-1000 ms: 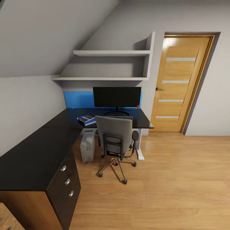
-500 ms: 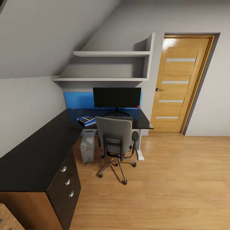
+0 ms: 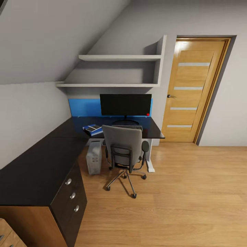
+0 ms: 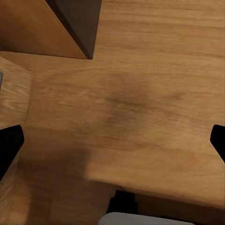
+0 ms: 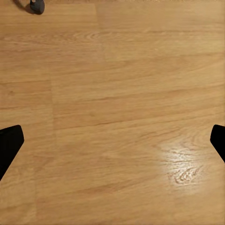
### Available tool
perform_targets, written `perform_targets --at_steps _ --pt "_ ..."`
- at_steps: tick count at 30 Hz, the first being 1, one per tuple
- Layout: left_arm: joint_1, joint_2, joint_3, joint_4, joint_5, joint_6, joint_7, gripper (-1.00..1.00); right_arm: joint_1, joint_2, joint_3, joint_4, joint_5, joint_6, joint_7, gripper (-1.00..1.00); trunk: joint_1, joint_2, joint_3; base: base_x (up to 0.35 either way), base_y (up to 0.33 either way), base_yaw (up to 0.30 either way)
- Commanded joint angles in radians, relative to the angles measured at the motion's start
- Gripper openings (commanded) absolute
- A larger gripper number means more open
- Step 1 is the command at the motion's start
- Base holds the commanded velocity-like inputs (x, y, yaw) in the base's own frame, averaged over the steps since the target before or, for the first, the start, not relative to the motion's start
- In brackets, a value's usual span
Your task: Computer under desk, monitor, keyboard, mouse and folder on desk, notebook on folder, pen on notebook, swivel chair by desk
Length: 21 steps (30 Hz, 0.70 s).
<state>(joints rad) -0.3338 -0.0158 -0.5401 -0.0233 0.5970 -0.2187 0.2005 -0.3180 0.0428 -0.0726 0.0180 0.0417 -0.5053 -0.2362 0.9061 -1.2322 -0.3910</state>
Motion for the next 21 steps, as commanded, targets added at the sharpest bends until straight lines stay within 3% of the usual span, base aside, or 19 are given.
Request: perform_targets --at_steps 1,21 --pt "-0.001 0.001 -0.008 0.0 0.006 -0.002 0.004 1.0 -0.001 0.0 -0.007 0.002 0.005 -0.005 -0.002 1.0 0.0 -0.001 -0.001 0.0 0.0 0.0" --pt "-0.001 -0.004 -0.011 0.0 0.004 -0.002 0.004 1.0 -0.001 0.0 -0.007 0.002 0.005 -0.005 -0.002 1.0 0.0 -0.001 -0.001 0.0 0.0 0.0"
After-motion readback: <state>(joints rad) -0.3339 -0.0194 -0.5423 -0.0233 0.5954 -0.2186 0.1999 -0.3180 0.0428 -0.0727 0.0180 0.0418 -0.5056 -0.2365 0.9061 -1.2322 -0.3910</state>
